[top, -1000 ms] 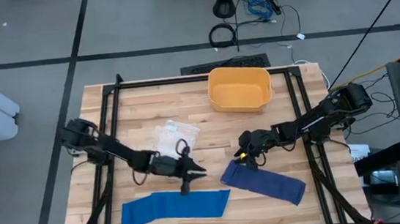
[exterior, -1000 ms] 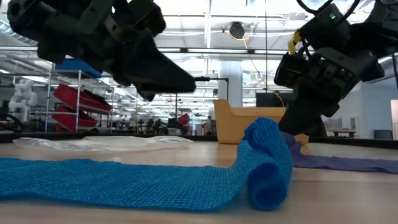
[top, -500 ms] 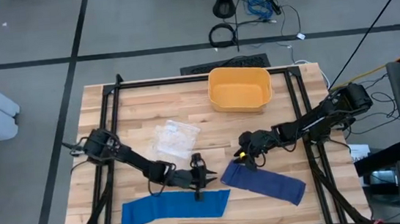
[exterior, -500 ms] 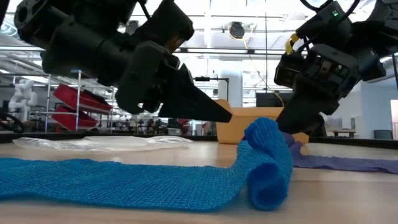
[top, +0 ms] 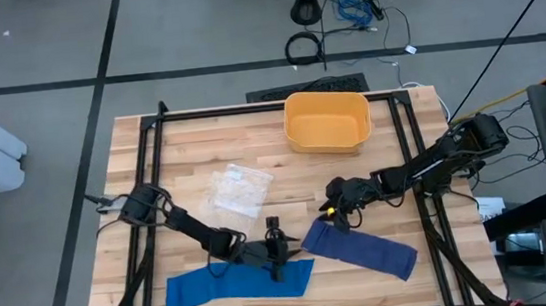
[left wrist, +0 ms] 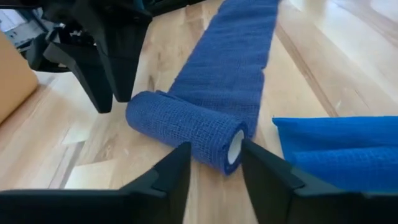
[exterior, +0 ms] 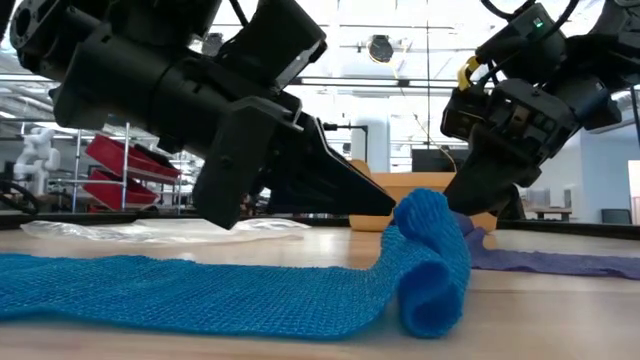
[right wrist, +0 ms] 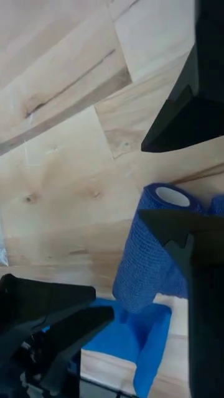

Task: Roll bandage
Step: Roll the dark blue bandage

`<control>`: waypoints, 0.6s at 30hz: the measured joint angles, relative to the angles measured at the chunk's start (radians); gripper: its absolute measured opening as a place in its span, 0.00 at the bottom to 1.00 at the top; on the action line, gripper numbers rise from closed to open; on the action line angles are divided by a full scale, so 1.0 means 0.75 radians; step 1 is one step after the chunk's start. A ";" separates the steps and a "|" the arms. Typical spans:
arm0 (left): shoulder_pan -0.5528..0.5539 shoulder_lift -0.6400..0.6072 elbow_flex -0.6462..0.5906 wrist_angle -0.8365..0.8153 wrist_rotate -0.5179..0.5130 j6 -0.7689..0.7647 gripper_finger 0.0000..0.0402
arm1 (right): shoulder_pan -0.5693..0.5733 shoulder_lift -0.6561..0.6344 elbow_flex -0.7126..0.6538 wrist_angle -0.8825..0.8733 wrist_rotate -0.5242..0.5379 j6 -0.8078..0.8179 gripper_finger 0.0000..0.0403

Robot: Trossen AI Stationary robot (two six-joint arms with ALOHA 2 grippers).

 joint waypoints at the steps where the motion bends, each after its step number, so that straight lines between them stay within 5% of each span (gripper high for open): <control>1: 0.000 0.003 0.006 -0.005 -0.015 0.000 0.43 | 0.001 0.000 0.000 0.000 0.002 -0.002 0.36; 8: 0.000 0.062 0.075 -0.045 -0.065 0.010 0.61 | 0.002 0.000 0.000 0.000 0.012 -0.008 0.36; 18: 0.002 0.093 0.086 -0.065 -0.162 0.028 0.59 | 0.002 0.000 0.000 0.000 0.029 -0.009 0.36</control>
